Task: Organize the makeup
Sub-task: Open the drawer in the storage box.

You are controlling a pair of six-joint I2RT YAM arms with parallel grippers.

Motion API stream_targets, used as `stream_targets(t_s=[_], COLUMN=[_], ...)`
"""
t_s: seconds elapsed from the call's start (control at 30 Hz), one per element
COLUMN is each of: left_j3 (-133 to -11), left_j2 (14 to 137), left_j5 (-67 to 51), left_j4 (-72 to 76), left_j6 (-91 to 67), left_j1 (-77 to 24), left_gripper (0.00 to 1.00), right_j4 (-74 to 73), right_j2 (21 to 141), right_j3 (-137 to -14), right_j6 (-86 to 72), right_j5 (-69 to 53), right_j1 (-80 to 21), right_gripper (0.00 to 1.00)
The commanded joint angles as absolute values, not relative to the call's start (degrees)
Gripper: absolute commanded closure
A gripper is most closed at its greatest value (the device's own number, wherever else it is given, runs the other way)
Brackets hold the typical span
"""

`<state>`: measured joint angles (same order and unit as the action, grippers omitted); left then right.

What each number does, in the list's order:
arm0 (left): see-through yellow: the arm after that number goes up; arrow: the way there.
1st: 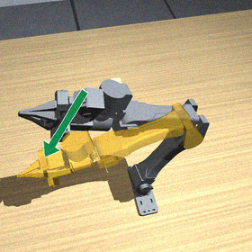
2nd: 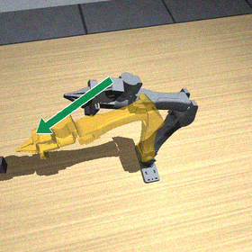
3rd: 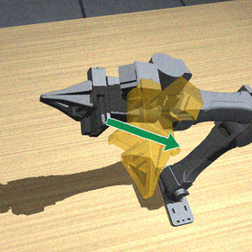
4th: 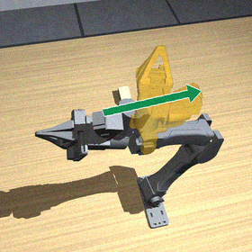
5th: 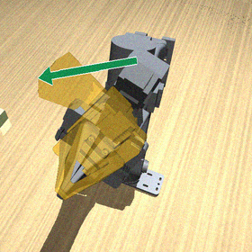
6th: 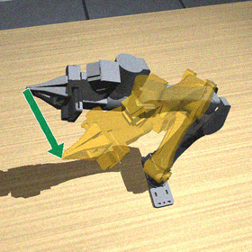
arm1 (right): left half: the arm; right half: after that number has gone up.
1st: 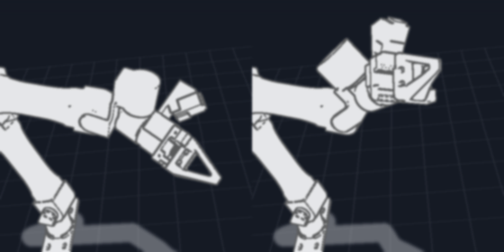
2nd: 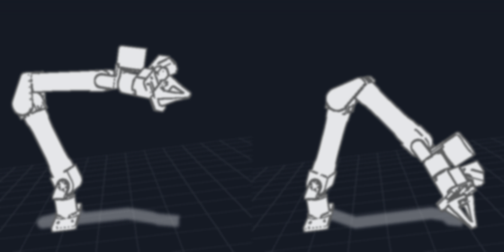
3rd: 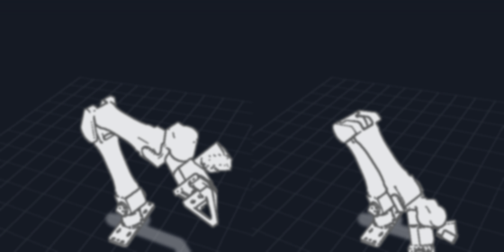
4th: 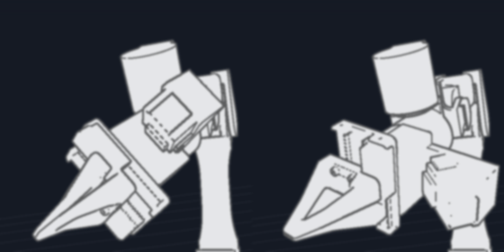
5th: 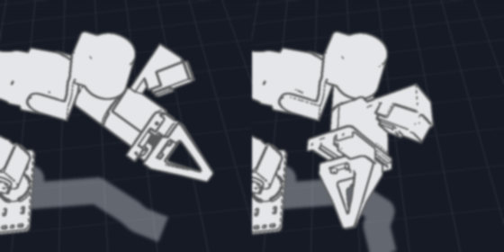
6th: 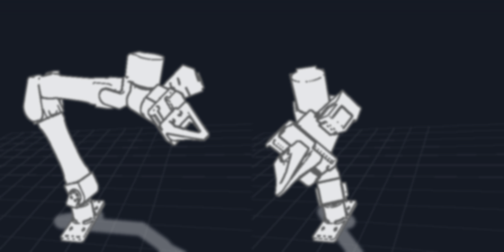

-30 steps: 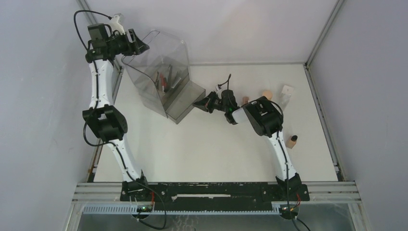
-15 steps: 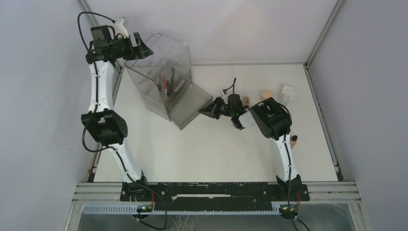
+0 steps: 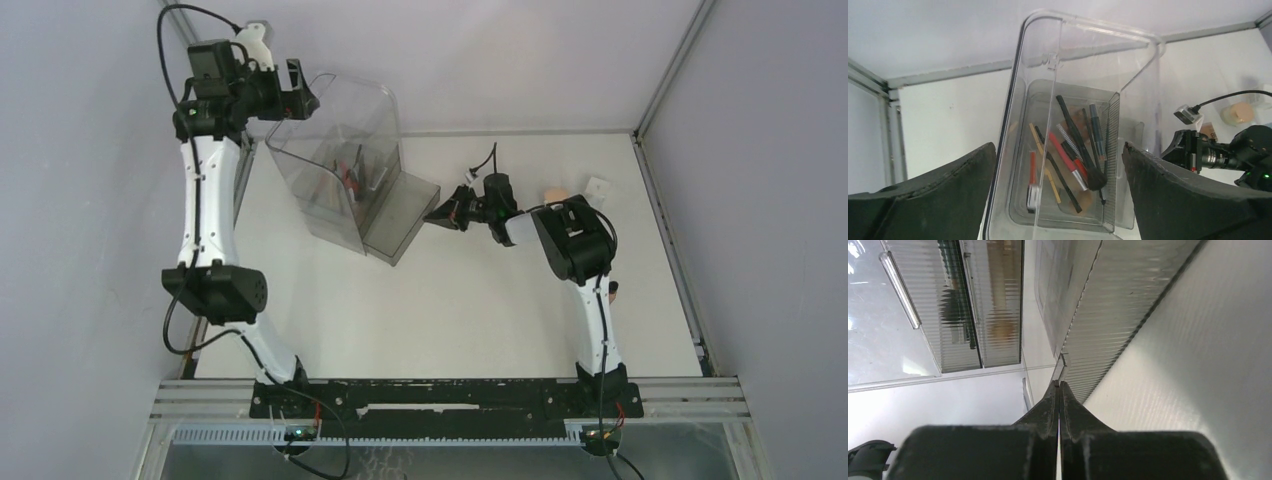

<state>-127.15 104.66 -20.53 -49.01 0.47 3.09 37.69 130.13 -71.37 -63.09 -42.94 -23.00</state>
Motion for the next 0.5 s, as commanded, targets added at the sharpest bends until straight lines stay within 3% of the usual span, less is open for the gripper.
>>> stream_targets(t_s=[0.0, 0.07, 0.1, 0.13, 0.23, 0.47], left_j3=[-125.7, -125.1, -124.7, -124.4, -122.8, -113.7], left_j2=[96.6, 95.2, 94.5, 93.8, 90.8, 82.8], left_j5=[-18.9, -18.5, -18.3, -18.1, -16.7, -2.1], left_j4=[-47.2, -47.6, -47.8, -48.0, -48.1, -49.3], left_j6=[0.5, 0.4, 0.4, 0.3, 0.0, -0.4], left_j1=[2.8, 2.8, 2.9, 2.8, 2.1, -11.7], left_gripper=[0.0, 0.0, 0.0, 0.0, 0.0, 0.0], right_j4=[34.0, 33.1, 33.0, 31.9, 25.3, 1.1], right_j2=[129.0, 127.8, 127.0, 125.9, 121.2, 104.1], right_j3=[-73.5, -73.0, -72.7, -72.3, -71.5, -69.5], right_j6=[-59.1, -58.6, -58.3, -57.7, -53.1, -35.3], right_j5=[-45.5, -45.4, -45.5, -45.3, -43.5, -30.6], right_j1=[-22.3, -21.9, -21.7, -21.6, -21.5, -21.7], right_gripper=[1.0, 1.0, 0.91, 0.76, 0.59, 0.37])
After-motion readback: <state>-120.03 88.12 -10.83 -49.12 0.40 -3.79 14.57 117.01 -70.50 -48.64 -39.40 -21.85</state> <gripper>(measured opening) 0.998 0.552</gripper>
